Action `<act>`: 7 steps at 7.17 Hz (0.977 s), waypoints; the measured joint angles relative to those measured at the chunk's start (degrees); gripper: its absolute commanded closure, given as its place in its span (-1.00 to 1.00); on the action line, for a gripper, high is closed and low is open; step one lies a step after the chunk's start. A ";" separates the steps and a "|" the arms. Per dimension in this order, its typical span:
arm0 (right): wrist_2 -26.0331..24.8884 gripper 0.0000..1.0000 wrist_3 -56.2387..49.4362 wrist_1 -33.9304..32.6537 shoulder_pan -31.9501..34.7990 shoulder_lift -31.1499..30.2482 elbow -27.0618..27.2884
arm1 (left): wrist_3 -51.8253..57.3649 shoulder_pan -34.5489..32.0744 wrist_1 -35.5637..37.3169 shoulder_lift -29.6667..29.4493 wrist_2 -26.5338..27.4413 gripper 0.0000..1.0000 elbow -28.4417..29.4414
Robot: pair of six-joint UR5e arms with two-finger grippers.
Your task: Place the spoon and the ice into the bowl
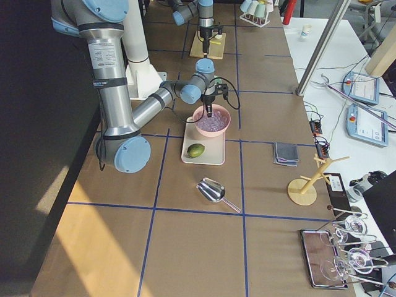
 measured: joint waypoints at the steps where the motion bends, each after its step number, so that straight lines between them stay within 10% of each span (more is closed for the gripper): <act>1: 0.00 1.00 2.05 -0.08 -0.32 2.20 0.63 | 0.02 -0.39 0.00 0.73 -0.01 -0.86 -0.97; 7: -7.71 0.85 24.58 0.39 -11.56 27.34 -15.79 | 0.70 -6.57 0.00 11.66 -0.46 -0.98 -9.32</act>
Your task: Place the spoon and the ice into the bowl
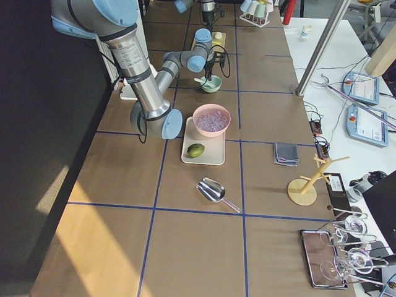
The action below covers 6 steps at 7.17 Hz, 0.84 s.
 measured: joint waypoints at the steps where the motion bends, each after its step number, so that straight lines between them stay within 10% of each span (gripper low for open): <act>1: -0.48 0.85 0.27 0.05 -0.60 1.08 -1.44 | -0.01 -0.05 0.00 0.19 0.02 -0.99 -0.09; 2: -0.64 0.57 0.23 0.05 -0.86 1.23 -1.88 | -0.05 -0.05 0.00 0.25 0.05 -0.99 -0.12; 3: -0.69 -0.40 0.21 0.05 -0.98 1.12 -2.00 | -0.07 -0.05 0.00 0.27 0.07 -0.99 -0.17; 6: -0.77 -0.64 0.72 0.04 -1.05 1.40 -2.22 | -0.22 -0.07 0.00 0.35 0.08 -0.99 -0.26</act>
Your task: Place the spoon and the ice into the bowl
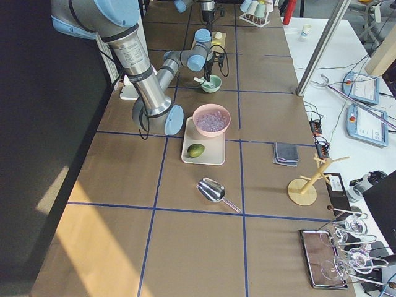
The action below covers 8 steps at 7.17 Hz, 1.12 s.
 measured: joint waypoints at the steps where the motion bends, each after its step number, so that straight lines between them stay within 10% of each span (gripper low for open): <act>1: 0.08 -0.73 0.06 -0.04 0.22 -0.12 0.54 | -0.01 -0.02 0.00 0.12 0.00 -0.99 -0.16; 5: 14.08 -0.99 -2.92 -0.53 13.09 -16.78 17.18 | 6.18 -2.33 -0.16 7.55 -1.39 -0.99 -3.23; 8: 29.62 -0.99 -25.18 -0.59 31.88 -32.96 21.54 | 27.05 -14.91 0.01 17.12 -10.73 -0.99 -3.04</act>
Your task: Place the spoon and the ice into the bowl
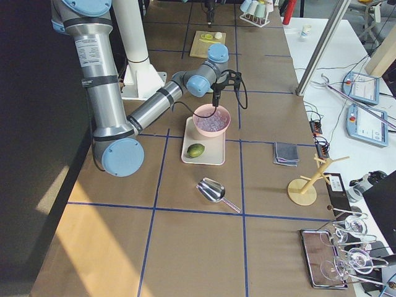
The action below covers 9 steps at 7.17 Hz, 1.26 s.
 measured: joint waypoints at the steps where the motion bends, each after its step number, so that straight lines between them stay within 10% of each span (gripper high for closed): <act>1: 2.19 -0.99 -10.99 -0.01 5.43 -5.71 -0.22 | 9.19 -5.69 0.21 2.47 -3.03 -0.99 1.67; 5: 2.98 -0.99 -54.11 -4.44 25.05 -14.54 -12.11 | 47.79 -29.29 7.34 1.25 -10.11 -0.99 20.16; 9: -0.34 -0.99 -68.39 -13.25 29.90 -14.39 -15.42 | 54.34 -33.75 16.69 0.84 -10.85 -1.00 24.21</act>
